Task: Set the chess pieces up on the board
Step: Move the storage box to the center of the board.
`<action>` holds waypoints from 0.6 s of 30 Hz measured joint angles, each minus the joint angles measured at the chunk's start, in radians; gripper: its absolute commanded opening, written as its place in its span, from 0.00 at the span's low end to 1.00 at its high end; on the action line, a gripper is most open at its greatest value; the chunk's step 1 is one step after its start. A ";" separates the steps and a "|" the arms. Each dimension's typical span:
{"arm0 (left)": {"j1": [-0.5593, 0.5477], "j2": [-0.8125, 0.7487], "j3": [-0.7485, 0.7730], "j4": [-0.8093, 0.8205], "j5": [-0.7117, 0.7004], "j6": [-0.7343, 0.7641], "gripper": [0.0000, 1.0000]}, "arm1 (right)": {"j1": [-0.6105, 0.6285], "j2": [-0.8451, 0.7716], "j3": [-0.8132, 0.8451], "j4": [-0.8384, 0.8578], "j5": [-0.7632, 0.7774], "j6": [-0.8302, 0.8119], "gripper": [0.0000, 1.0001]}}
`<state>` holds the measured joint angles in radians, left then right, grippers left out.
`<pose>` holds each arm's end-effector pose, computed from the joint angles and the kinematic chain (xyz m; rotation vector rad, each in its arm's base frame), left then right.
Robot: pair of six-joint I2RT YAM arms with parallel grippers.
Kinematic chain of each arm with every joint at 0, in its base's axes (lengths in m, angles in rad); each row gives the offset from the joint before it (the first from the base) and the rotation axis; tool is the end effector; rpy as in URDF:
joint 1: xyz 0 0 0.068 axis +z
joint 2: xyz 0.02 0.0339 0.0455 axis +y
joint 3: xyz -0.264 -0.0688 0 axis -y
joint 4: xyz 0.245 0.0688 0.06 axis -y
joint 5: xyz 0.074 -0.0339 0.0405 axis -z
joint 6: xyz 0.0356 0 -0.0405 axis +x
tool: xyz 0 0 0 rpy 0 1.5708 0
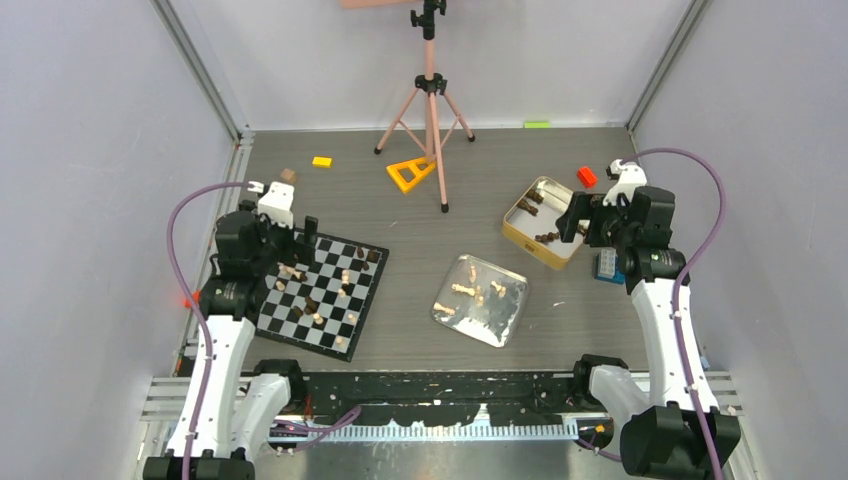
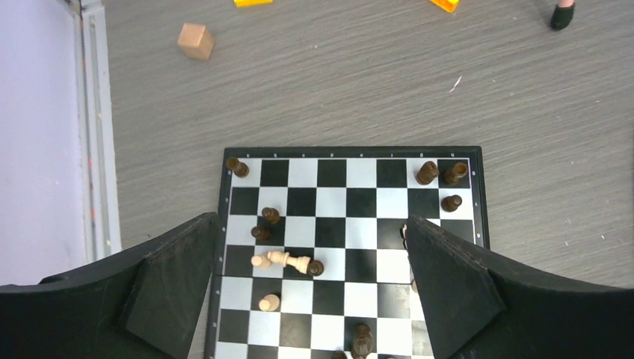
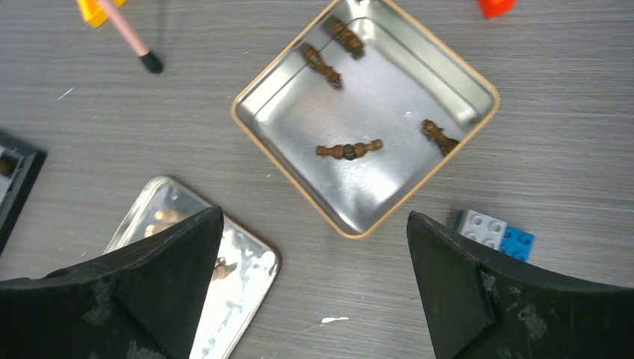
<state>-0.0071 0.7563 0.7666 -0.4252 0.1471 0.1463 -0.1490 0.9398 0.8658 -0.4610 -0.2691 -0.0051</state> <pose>0.1722 -0.0064 0.3132 0.2465 1.9660 -0.0557 0.2053 -0.0213 0.3132 -0.0105 2.0902 0.1899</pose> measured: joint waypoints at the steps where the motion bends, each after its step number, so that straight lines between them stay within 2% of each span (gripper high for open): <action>1: 0.000 0.005 0.021 -0.019 0.012 0.015 0.98 | 0.000 -0.002 0.000 -0.006 -0.028 -0.005 1.00; 7: 0.000 0.027 0.070 -0.113 0.063 0.078 0.98 | 0.058 0.047 0.042 -0.043 -0.102 -0.046 1.00; 13: 0.000 0.114 0.088 -0.181 0.113 0.100 0.98 | 0.286 0.179 0.101 -0.046 -0.036 -0.153 1.00; 18: -0.009 0.256 0.166 -0.190 0.166 0.097 0.98 | 0.441 0.352 0.102 -0.033 0.043 -0.260 0.88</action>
<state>-0.0158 1.0122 0.9325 -0.6155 0.3130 0.2432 0.2916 1.2919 0.9680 -0.4938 -0.2260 -0.2649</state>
